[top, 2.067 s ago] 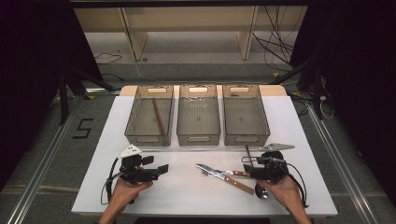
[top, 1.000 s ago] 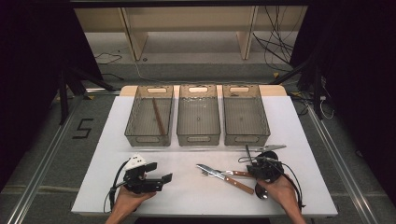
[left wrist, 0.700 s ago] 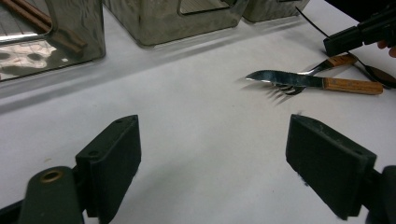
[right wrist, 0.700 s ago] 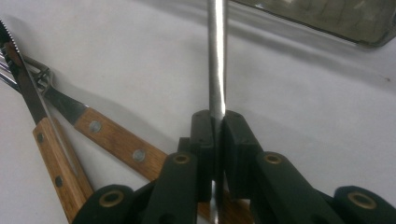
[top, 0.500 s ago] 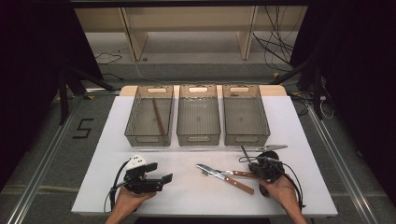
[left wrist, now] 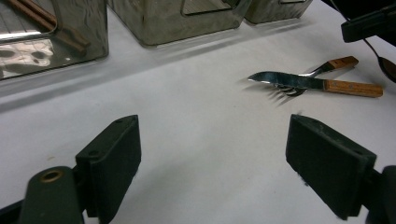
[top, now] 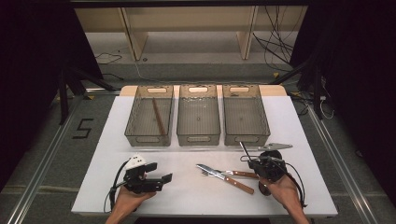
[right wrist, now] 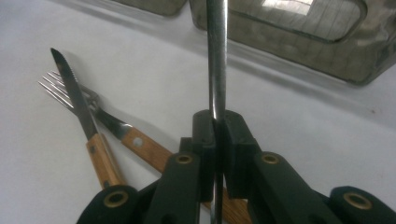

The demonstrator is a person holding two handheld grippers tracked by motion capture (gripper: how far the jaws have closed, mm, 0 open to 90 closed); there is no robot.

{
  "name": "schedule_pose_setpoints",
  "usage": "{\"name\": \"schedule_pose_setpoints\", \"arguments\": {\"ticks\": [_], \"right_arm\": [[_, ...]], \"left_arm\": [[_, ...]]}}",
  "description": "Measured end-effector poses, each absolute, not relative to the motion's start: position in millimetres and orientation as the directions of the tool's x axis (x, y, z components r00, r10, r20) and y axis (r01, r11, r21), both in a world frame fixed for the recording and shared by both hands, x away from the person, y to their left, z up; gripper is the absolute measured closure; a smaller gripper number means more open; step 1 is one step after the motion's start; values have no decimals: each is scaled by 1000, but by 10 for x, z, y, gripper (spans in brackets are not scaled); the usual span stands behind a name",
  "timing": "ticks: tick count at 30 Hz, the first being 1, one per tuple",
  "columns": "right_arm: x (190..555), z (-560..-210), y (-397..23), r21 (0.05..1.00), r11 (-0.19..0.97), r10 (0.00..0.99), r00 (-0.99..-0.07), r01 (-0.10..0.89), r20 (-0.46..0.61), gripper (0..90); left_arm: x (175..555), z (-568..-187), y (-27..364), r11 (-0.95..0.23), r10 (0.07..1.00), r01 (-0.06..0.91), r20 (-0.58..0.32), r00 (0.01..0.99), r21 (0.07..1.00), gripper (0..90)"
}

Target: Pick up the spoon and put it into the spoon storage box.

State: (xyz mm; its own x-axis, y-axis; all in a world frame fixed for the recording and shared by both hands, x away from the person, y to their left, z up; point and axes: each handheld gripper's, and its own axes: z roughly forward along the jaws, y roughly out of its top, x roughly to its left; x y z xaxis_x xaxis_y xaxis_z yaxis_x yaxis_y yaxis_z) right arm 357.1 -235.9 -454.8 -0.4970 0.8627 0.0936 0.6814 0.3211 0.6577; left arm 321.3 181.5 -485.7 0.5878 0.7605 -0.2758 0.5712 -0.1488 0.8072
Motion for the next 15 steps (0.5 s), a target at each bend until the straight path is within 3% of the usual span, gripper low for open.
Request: {"name": "schedule_pose_setpoints", "arguments": {"ticks": [15], "right_arm": [[3590, -4308, -2264, 696, 328, 834, -542, 639, 105, 851]], "left_arm": [[3219, -4843, 1889, -118, 774, 564, -280, 568, 817, 178]]}}
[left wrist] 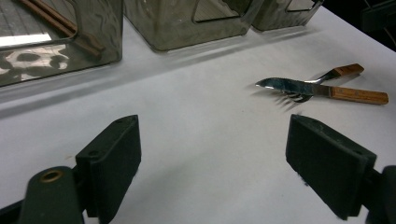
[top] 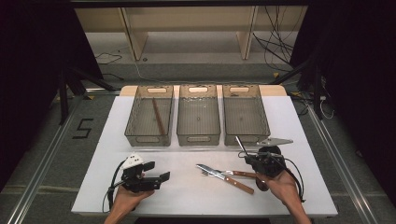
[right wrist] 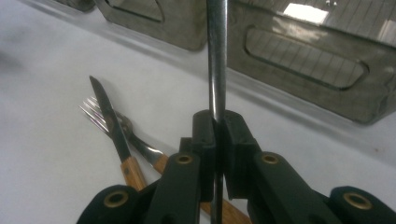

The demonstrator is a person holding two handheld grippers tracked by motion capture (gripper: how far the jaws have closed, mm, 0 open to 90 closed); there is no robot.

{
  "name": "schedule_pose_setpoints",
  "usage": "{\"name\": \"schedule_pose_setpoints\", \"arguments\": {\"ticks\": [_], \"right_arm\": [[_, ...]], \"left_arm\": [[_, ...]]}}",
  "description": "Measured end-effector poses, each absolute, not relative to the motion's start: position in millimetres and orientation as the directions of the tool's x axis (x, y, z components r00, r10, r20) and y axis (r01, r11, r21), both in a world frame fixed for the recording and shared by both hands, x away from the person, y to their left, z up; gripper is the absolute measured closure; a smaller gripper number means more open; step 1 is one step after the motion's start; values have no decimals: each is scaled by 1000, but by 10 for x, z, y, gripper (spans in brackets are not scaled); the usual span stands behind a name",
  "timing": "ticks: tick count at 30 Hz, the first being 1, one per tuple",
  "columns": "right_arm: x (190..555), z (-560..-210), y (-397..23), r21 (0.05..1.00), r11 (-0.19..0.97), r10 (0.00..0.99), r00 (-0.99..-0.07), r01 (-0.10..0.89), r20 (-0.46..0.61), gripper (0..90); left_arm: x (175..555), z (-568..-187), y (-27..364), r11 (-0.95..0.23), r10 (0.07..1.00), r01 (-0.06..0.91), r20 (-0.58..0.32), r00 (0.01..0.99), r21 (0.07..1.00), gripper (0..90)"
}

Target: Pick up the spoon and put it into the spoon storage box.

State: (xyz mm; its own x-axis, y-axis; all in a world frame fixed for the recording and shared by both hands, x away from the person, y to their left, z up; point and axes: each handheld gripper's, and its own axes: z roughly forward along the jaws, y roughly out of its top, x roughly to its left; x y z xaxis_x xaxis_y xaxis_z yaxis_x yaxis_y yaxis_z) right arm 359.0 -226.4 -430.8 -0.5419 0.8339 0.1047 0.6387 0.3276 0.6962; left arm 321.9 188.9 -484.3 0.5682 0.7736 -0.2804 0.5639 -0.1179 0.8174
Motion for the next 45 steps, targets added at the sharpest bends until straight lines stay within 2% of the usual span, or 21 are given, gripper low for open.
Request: {"name": "schedule_pose_setpoints", "arguments": {"ticks": [8, 20, 45], "right_arm": [[3767, -4123, -2126, 713, 329, 815, -568, 619, 117, 851], [4182, -3717, -1656, 741, 349, 778, -618, 574, 112, 851], [5084, -3633, -921, 708, 333, 800, -584, 623, 138, 850]], "left_arm": [[3206, -4841, 1944, -107, 779, 559, -280, 561, 822, 178], [3175, -4825, 1974, -115, 791, 535, -249, 559, 837, 178], [3129, -4816, 2011, -101, 791, 520, -249, 559, 848, 179]]}}
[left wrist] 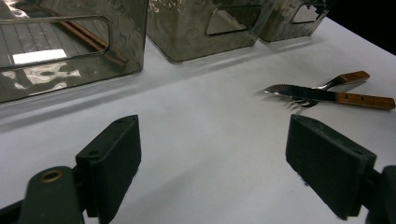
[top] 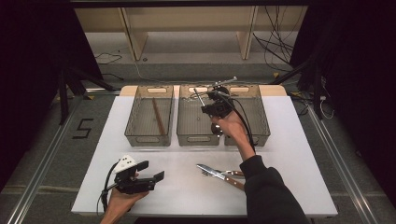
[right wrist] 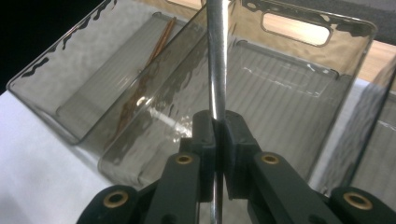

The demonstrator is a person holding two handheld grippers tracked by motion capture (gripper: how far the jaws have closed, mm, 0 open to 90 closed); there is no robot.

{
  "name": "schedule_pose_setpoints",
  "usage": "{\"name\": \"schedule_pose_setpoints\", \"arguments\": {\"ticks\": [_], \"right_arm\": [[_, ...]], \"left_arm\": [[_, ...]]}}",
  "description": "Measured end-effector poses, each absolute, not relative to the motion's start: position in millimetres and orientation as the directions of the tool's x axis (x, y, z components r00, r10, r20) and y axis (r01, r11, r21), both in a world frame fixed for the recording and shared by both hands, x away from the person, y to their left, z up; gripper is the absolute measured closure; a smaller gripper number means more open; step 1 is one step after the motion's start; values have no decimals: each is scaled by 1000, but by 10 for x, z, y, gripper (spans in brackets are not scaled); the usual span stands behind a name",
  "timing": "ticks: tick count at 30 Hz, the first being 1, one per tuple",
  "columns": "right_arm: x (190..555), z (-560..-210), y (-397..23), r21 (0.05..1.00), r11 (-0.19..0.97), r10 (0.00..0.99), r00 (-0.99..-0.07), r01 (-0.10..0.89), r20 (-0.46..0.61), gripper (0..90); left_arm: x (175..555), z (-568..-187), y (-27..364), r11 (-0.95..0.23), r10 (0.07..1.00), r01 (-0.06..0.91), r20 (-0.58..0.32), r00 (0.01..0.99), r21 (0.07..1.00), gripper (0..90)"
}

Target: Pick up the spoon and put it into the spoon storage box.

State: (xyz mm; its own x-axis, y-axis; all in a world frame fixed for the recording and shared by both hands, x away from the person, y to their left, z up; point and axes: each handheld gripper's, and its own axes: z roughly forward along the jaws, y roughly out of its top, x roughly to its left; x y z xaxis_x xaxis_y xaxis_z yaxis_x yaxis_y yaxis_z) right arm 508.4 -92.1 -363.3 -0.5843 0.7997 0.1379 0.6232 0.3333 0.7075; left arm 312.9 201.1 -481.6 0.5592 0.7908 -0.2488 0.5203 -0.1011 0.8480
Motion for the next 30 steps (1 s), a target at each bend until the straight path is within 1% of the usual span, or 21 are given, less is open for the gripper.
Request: {"name": "schedule_pose_setpoints", "arguments": {"ticks": [8, 18, 24, 30], "right_arm": [[5270, -3712, -814, 690, 317, 821, -552, 650, 144, 850], [5399, -3798, -737, 678, 310, 836, -531, 667, 139, 850], [5479, -3835, -688, 665, 321, 847, -519, 674, 117, 849], [5538, -3882, -678, 656, 307, 857, -499, 689, 124, 848]], "left_arm": [[3128, -4815, 2010, -98, 789, 517, -250, 561, 850, 179], [3134, -4827, 2002, -108, 785, 518, -247, 568, 848, 179], [3135, -4829, 2006, -106, 783, 514, -247, 570, 851, 178], [3134, -4829, 2008, -105, 783, 512, -247, 571, 852, 179]]}}
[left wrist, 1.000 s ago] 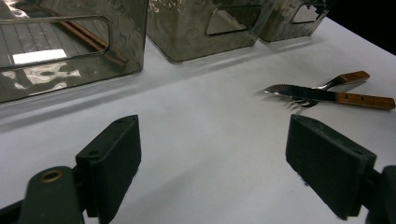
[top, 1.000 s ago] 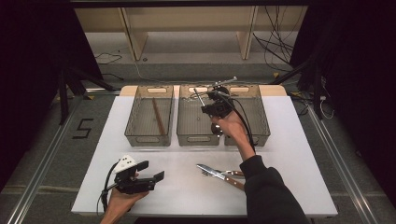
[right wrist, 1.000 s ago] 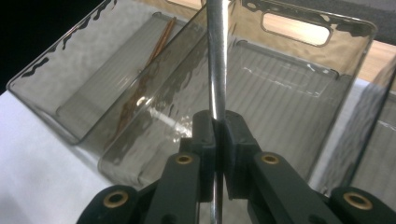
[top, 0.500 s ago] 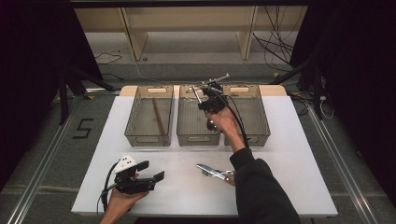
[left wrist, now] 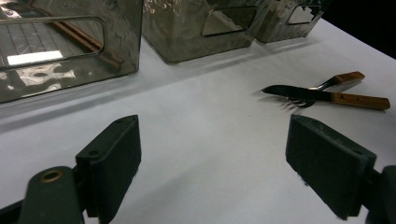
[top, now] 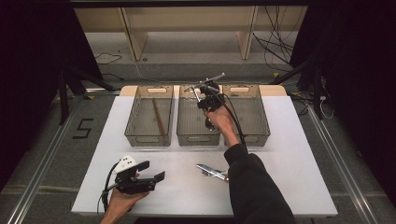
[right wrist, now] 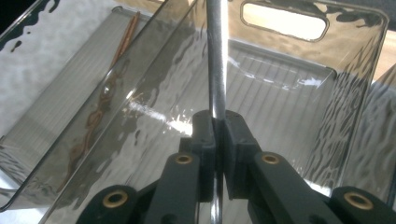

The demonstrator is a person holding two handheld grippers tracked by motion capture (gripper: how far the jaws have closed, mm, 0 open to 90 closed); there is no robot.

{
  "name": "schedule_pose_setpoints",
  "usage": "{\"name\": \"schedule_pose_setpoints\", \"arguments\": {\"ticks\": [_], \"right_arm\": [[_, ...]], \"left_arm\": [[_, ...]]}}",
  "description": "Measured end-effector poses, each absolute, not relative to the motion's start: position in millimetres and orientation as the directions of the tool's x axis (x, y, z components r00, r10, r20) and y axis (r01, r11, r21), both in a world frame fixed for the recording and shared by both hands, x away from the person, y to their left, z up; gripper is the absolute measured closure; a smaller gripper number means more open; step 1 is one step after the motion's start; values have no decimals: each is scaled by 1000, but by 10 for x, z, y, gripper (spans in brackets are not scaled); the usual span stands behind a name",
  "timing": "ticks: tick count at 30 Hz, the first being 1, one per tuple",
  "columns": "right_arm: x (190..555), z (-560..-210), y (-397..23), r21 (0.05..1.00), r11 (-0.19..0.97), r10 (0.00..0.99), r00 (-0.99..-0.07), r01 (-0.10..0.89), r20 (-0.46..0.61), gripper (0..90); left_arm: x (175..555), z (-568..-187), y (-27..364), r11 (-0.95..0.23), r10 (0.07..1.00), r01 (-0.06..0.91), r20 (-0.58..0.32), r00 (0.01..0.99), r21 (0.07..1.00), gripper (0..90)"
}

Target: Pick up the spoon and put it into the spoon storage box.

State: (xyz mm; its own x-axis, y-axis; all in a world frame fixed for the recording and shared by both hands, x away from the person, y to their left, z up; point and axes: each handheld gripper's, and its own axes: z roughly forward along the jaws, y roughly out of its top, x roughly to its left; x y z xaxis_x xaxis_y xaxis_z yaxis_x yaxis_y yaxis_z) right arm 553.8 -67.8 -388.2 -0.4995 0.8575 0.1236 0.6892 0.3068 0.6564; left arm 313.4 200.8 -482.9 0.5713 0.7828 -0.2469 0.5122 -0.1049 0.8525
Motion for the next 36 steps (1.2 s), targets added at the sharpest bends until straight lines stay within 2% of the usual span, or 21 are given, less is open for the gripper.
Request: {"name": "schedule_pose_setpoints", "arguments": {"ticks": [10, 12, 13, 17, 24, 29, 36], "right_arm": [[5566, -3976, -619, 647, 305, 862, -491, 699, 124, 827], [5568, -3993, -606, 647, 296, 861, -490, 703, 138, 669], [5571, -3998, -606, 642, 291, 856, -492, 710, 156, 622], [5543, -3979, -610, 640, 299, 851, -501, 708, 157, 548], [5382, -3863, -663, 679, 335, 821, -556, 654, 130, 494], [5192, -3786, -768, 701, 351, 789, -599, 621, 135, 422], [4890, -3703, -958, 733, 365, 749, -649, 574, 135, 366]], "left_arm": [[3133, -4834, 1998, -103, 782, 513, -250, 571, 852, 179], [3132, -4833, 1998, -104, 782, 513, -248, 571, 852, 179], [3130, -4834, 1996, -101, 783, 514, -251, 569, 852, 179], [3130, -4835, 1995, -97, 783, 515, -255, 568, 851, 179], [3133, -4839, 1998, -102, 784, 519, -253, 567, 849, 179], [3134, -4841, 1996, -112, 784, 520, -246, 570, 847, 179], [3148, -4853, 2011, -104, 789, 521, -249, 562, 847, 179]]}}
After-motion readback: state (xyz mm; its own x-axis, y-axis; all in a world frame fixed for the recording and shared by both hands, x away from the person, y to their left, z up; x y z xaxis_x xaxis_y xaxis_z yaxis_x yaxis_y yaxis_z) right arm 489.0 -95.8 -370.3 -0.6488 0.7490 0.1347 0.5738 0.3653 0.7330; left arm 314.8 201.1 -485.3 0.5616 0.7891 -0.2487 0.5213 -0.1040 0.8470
